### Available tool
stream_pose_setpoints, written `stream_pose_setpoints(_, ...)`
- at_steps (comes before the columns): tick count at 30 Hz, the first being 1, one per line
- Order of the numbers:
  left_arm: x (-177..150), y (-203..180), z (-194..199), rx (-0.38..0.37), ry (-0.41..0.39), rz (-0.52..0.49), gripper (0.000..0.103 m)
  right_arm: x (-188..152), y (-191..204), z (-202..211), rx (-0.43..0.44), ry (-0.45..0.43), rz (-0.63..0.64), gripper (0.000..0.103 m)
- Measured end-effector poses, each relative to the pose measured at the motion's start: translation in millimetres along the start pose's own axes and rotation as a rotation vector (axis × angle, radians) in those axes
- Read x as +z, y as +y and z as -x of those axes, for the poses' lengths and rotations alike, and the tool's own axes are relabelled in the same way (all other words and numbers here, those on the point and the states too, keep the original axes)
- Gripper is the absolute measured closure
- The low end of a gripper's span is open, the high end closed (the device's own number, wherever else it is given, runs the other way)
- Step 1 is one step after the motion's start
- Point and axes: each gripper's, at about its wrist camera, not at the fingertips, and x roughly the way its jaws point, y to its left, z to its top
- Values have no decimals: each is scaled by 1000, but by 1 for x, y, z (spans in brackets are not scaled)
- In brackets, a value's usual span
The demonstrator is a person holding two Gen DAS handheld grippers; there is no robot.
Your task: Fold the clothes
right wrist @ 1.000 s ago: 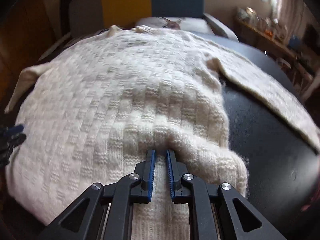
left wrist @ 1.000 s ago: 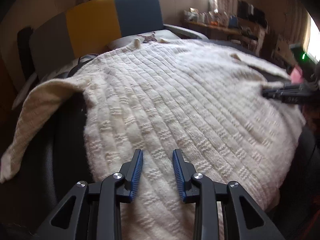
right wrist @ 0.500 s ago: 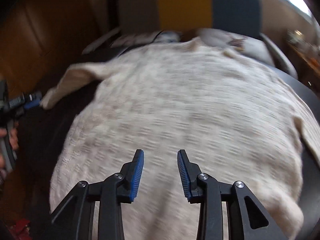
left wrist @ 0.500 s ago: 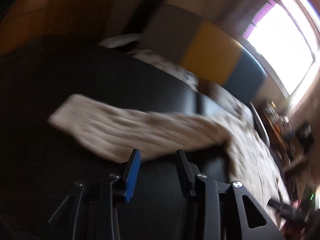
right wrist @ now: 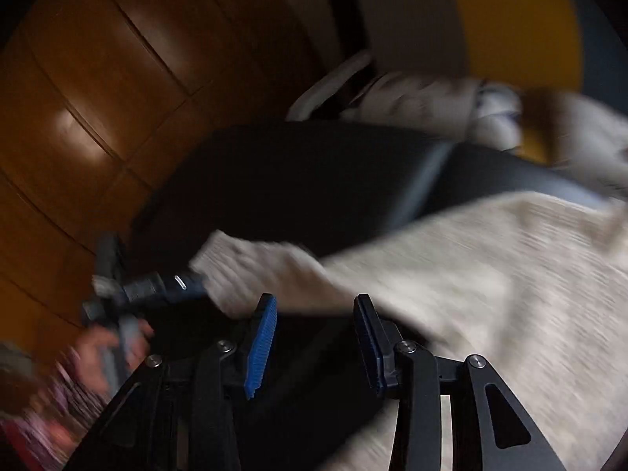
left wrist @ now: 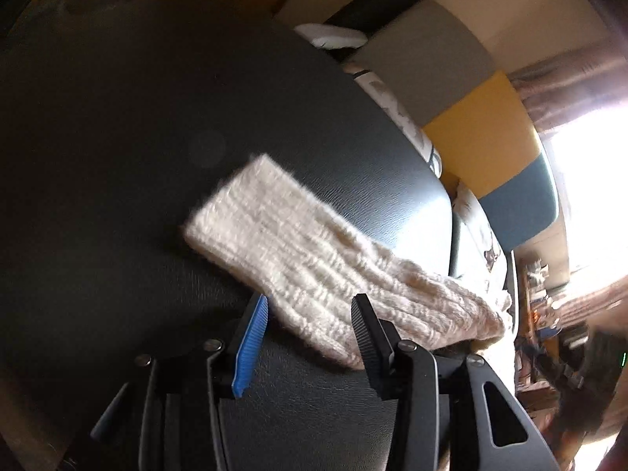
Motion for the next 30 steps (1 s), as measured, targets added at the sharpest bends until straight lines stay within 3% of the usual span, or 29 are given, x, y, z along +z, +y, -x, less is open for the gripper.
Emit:
stream_pose_setpoints(4, -2, 8, 1, -44, -16, 35, 58, 33, 20, -64, -37, 142, 35, 61)
stream_pose_setpoints(8, -6, 9, 1, -67, -15, 22, 58, 36, 23, -115, -1, 299, 21, 59)
stream_pose_setpoints(10, -8, 10, 1, -86, -17, 19, 58, 26, 29, -118, 63, 316, 37, 70)
stream_pose_setpoints(14, -13, 18, 4, -132, -36, 44, 58, -3, 50, -108, 189, 330, 143, 74)
stream_pose_setpoints(20, -33, 18, 9, -195, -53, 65, 57, -64, 92, -97, 73, 254, 436, 74)
stream_pose_setpoints(25, -51, 1, 13, -243, -49, 23, 57, -102, 113, -106, 2, 171, 481, 73)
stream_pose_setpoints(30, -47, -6, 5, -87, -37, 20, 57, -120, 122, -107, -15, 116, 485, 72)
